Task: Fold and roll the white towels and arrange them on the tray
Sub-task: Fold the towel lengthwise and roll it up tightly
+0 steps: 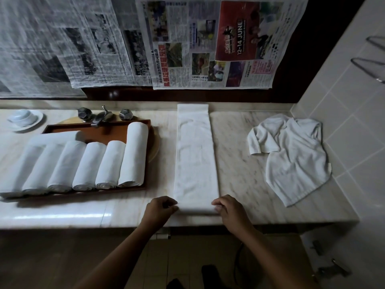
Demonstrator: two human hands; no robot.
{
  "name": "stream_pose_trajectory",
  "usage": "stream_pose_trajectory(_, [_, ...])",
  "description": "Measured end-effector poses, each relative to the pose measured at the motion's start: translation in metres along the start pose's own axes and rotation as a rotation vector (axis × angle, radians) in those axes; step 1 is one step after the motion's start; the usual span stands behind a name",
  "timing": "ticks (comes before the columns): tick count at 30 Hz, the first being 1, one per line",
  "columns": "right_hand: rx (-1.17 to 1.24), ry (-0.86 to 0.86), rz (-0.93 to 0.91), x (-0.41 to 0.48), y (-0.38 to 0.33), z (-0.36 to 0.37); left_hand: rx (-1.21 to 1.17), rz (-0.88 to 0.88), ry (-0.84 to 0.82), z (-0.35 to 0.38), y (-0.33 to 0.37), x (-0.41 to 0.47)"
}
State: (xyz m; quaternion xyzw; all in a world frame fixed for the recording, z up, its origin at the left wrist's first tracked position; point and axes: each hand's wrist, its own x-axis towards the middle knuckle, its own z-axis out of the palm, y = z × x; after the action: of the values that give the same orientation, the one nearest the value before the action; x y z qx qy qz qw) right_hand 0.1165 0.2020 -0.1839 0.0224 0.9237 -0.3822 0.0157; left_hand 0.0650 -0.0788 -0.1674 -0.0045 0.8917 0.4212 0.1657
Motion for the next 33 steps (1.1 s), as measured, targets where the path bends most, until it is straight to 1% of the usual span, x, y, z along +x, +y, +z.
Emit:
stream_pose_trajectory(2, [-0.078,0.033,-0.009,0.002,-0.001,0.006,-0.045,-0.037,0.001,0.0,0.0,0.003])
stream_pose_trajectory(3, [-0.154,0.058,-0.032,0.001,-0.002,0.01,-0.058,-0.044,0.0,0.0,0.0,0.004])
stream_pose_trajectory(5, [-0.325,0.091,-0.11,-0.005,-0.005,0.018,-0.062,-0.045,-0.006,0.0,0.001,0.007])
stream_pose_trajectory(8, [-0.443,0.146,-0.258,-0.023,-0.016,0.031,-0.061,-0.049,-0.015,0.0,0.004,0.011])
stream_pose_trajectory(10, [-0.494,0.095,-0.3,-0.032,-0.023,0.04,-0.05,-0.051,-0.016,0.0,0.005,0.014])
stream_pose_trajectory(13, [-0.571,0.007,-0.265,-0.037,-0.023,0.048,-0.015,-0.028,0.025,0.003,0.005,0.016])
stream_pose_trajectory(15, [-0.579,-0.018,-0.256,-0.037,-0.021,0.049,0.085,0.065,0.156,0.011,0.004,0.009])
stream_pose_trajectory(16, [-0.573,-0.026,-0.258,-0.036,-0.02,0.05,0.185,0.167,0.239,0.018,0.0,0.005])
stream_pose_trajectory(17, [-0.563,-0.025,-0.262,-0.035,-0.019,0.05,0.317,0.28,0.277,0.027,-0.006,-0.001])
stream_pose_trajectory(19, [-0.543,-0.019,-0.278,-0.034,-0.019,0.049,0.545,0.484,0.286,0.045,-0.014,-0.012])
stream_pose_trajectory(21, [-0.541,-0.033,-0.281,-0.031,-0.019,0.048,0.644,0.622,0.258,0.058,-0.021,-0.014])
stream_pose_trajectory(22, [-0.539,-0.042,-0.282,-0.03,-0.02,0.048,0.66,0.652,0.247,0.061,-0.022,-0.012])
stream_pose_trajectory(26, [-0.553,-0.102,-0.251,-0.018,-0.018,0.044,0.705,0.599,0.14,0.054,-0.024,0.002])
stream_pose_trajectory(28, [-0.56,-0.137,-0.249,-0.011,-0.017,0.041,0.697,0.627,0.086,0.045,-0.02,0.007])
stream_pose_trajectory(30, [-0.555,-0.156,-0.266,-0.004,-0.017,0.036,0.652,0.654,0.091,0.039,-0.016,0.008])
stream_pose_trajectory(33, [-0.523,-0.156,-0.259,-0.001,-0.016,0.026,0.626,0.611,0.071,0.035,-0.013,0.006])
